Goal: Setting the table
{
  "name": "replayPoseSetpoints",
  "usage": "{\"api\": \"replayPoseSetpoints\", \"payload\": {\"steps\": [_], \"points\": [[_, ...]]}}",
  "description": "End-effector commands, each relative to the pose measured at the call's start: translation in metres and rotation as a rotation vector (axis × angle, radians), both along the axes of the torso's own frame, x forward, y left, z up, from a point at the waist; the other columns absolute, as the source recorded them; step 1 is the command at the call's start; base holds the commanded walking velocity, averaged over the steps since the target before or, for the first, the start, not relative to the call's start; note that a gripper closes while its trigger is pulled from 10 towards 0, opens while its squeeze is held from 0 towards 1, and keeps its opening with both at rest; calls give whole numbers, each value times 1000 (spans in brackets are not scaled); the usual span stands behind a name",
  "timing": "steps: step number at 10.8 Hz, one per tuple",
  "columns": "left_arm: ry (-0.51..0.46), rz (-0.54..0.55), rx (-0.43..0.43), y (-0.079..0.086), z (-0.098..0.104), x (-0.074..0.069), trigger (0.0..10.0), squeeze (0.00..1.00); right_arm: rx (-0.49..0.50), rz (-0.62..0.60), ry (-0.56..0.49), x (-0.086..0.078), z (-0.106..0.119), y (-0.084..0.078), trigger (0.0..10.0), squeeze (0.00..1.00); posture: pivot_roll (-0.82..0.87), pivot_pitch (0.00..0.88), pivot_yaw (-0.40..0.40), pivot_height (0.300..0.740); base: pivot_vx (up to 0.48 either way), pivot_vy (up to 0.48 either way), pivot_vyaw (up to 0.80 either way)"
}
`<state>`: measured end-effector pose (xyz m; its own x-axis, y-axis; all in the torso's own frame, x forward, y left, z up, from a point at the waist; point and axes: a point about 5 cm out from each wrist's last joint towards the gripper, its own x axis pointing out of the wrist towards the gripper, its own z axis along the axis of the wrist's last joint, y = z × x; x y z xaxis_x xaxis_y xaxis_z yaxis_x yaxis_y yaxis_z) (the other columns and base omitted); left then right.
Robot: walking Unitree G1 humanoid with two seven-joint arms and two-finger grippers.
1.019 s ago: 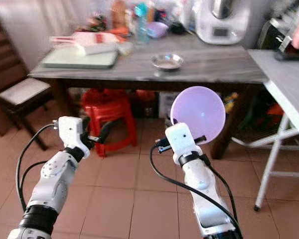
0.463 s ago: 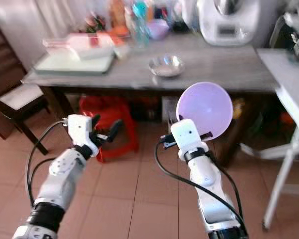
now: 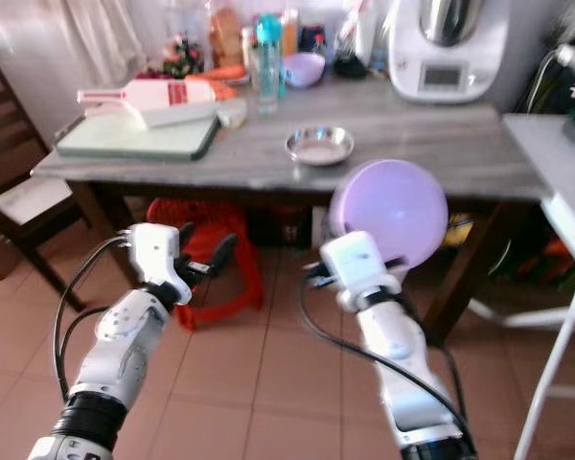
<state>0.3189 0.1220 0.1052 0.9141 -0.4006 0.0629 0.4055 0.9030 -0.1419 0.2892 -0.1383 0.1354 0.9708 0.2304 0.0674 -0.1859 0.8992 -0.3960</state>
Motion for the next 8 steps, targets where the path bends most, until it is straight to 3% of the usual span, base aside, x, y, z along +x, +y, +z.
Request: {"api": "replayPoseSetpoints", "payload": {"steps": [1,4,7,8], "points": [[-12,24,18,11,2,1,10000,0,17,37,-23,0,6,10,10000,0,-49,11,38,740,356,0,0],[-15,18,18,9,4,1,10000,0,16,51,-23,-2,6,14,10000,0,-52,12,38,740,360,0,0],[-15,13,17,8,3,2,10000,0,15,54,-28,-1,7,14,10000,0,-52,11,40,740,371,0,654],[-16,13,15,7,4,2,10000,0,17,54,-28,-1,7,14,10000,0,-50,9,40,740,375,0,0]]}}
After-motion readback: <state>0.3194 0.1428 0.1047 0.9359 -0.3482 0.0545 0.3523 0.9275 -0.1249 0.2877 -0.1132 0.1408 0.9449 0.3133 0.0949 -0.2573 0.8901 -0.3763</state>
